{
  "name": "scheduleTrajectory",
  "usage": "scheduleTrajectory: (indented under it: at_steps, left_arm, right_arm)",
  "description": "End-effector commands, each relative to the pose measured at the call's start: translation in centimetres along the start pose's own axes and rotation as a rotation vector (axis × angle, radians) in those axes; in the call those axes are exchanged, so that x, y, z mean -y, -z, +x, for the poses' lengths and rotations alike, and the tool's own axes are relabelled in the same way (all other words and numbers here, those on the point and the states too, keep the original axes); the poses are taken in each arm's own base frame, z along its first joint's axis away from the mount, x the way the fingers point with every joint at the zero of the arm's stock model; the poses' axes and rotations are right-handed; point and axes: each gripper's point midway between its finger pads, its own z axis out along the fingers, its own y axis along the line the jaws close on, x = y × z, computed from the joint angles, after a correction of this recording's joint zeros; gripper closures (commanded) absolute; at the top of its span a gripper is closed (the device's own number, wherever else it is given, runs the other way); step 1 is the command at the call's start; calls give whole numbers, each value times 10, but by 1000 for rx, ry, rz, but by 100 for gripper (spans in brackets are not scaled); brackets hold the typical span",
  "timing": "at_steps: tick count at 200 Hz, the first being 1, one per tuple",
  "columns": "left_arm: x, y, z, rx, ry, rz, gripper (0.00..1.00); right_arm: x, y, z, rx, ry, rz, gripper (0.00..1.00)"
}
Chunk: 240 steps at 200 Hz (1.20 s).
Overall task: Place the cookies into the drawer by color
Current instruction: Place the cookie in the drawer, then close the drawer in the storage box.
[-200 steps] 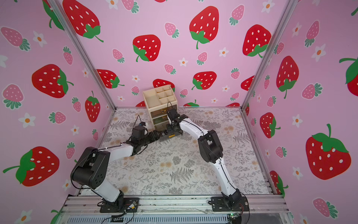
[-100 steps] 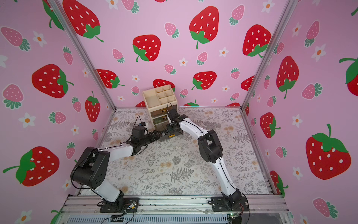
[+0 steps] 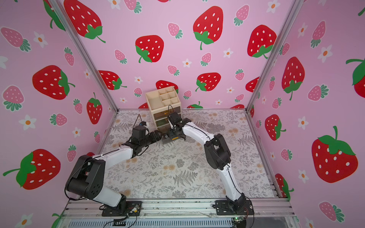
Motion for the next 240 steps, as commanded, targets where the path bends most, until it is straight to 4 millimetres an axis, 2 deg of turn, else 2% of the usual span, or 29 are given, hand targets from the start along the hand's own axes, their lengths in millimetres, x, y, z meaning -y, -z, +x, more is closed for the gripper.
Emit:
scheduleTrajectory:
  at_steps: [1,22,48,65,81,95,113,137,167,179,198,240]
  left_arm:
    - [9,24,-44,112,-35,-57,14]
    - [22,44,-80,189,-50,-69,12]
    - [35,63,-131,270,-80,-94,11]
    - [37,68,-162,313,-90,-112,11]
    - [38,61,-187,315,-75,-86,11]
    - [41,46,-204,300,-77,-76,11]
    - [43,25,-221,278,-99,-92,13]
    - [43,-2,-235,246,-118,-116,16]
    - [34,-32,-237,183,-135,-162,22]
    - [28,-37,-234,173,-148,-200,25]
    - [20,-41,-231,162,-165,-230,36]
    - [17,-42,-228,156,-252,-252,57]
  right_arm:
    - [-1,36,-17,77,-24,-8,42]
    - [-11,55,-10,97,-1,-89,43]
    - [-21,82,17,119,29,-211,43]
    - [-24,95,37,147,59,-266,43]
    - [-20,92,56,140,99,-267,44]
    - [-15,81,70,107,117,-251,44]
    - [-20,69,82,86,148,-286,45]
    - [-19,48,84,93,169,-279,46]
    - [-18,25,81,82,188,-258,47]
    - [-18,19,78,88,193,-253,47]
    - [-18,12,69,119,191,-236,47]
    - [-25,-5,50,139,228,-241,47]
